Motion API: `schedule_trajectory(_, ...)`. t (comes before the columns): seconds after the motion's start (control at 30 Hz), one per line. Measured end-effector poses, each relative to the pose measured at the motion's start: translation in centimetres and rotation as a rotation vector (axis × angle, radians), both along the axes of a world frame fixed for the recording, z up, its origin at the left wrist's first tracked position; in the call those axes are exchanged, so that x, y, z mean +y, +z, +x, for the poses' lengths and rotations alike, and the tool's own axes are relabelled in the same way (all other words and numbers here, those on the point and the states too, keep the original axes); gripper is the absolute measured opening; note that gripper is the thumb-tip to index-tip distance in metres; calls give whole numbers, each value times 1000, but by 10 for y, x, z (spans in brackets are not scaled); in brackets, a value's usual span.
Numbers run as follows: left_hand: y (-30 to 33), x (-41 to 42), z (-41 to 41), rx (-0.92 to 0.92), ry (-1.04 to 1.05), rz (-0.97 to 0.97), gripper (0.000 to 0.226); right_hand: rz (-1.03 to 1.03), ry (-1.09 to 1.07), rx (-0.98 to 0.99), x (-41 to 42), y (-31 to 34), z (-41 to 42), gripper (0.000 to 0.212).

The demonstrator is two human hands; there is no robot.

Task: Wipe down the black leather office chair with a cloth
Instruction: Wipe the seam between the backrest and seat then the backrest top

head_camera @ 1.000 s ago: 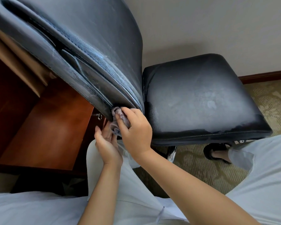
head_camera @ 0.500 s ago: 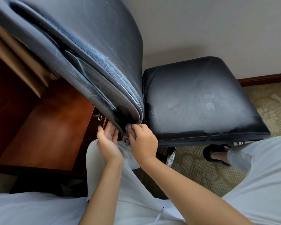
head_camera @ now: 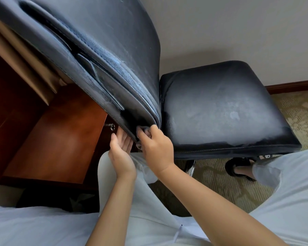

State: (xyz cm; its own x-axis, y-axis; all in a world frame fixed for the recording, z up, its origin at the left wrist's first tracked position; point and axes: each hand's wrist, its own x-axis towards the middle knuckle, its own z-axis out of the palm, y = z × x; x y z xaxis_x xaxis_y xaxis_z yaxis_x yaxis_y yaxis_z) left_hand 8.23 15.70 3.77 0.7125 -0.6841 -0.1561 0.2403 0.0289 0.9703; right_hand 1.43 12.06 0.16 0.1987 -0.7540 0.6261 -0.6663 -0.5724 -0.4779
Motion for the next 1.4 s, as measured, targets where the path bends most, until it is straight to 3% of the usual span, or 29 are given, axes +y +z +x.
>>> schedule_trajectory(0.07, 1, -1, -1, 8, 15, -11, 44, 44, -16, 38, 2, -11, -3, 36)
schedule_trajectory(0.23, 3, -1, -3, -10, 60, -6, 43, 88, -15, -71, -1, -4, -1, 22)
schedule_trajectory(0.37, 12, -5, 0, 38, 99, -57, 43, -92, 20, -330, -2, 42, 0, 12)
schedule_trajectory(0.47, 24, -11, 1, 75, 103, -154, 39, -175, 40, -392, -6, 77, 10, 15)
schedule_trajectory(0.8, 32, -8, -5, -6, 117, -132, 38, -95, 9, 64, -5, 26, 3, 44)
schedule_trajectory(0.9, 34, -4, -7, -4, 120, -151, 39, -75, -6, 135, -5, 17, -2, 43)
schedule_trajectory(1.03, 35, -1, -12, -22, 98, -153, 38, 172, 24, 286, 3, -44, -20, 36)
schedule_trajectory(1.1, 32, -2, -11, -14, 87, -153, 32, 380, 23, 226, 15, -76, -35, 35)
schedule_trajectory(1.2, 26, -3, -13, -39, 77, -135, 31, 531, -58, 56, 17, -87, -46, 15)
schedule_trajectory(1.3, 20, -2, -19, -88, 64, -140, 39, 463, -36, -125, 10, -66, -46, 19)
schedule_trajectory(1.4, 14, -7, -19, -102, 51, -128, 42, 316, 94, -169, 19, -48, -34, 19)
